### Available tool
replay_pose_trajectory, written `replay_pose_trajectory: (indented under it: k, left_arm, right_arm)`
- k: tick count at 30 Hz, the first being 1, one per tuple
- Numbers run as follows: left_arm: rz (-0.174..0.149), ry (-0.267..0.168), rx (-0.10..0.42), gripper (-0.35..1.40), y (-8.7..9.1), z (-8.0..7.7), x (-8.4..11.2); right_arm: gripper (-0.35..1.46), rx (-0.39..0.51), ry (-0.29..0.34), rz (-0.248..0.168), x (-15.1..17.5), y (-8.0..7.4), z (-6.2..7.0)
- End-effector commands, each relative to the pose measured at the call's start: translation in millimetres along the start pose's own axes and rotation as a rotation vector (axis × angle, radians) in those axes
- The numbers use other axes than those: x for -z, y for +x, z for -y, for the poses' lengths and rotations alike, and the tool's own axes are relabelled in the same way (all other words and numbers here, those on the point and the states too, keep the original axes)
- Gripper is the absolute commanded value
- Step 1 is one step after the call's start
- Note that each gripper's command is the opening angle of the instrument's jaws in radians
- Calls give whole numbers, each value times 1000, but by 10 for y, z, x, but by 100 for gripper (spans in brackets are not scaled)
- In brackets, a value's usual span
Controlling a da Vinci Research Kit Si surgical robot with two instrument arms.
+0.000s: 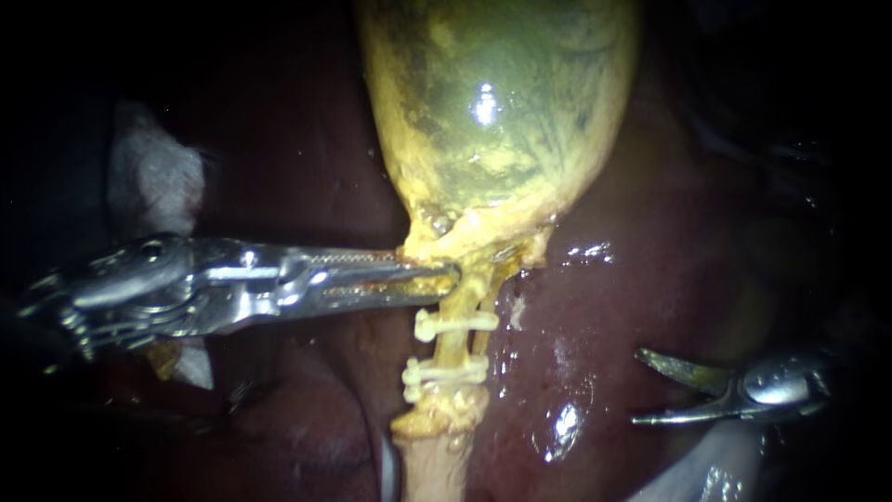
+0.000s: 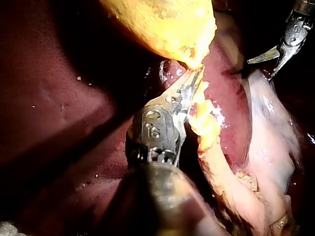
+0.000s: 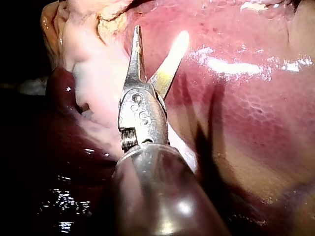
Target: Go to the cutting position left tube
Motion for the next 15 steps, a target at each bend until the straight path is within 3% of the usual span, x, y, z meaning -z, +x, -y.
replay_pose_trajectory:
  k: [1,11,15]
  left_arm:
    - [-11,-2,4,-35,2,0,1]
    - [-22,1,-1,-35,2,1,2]
    - [-22,0,-1,-35,2,2,2]
  right_arm:
    - [101,-1,2,0,-1,0,1]
    - [98,-81,18,-6,-8,9,8]
    - [93,-144,33,-47,-13,22,9]
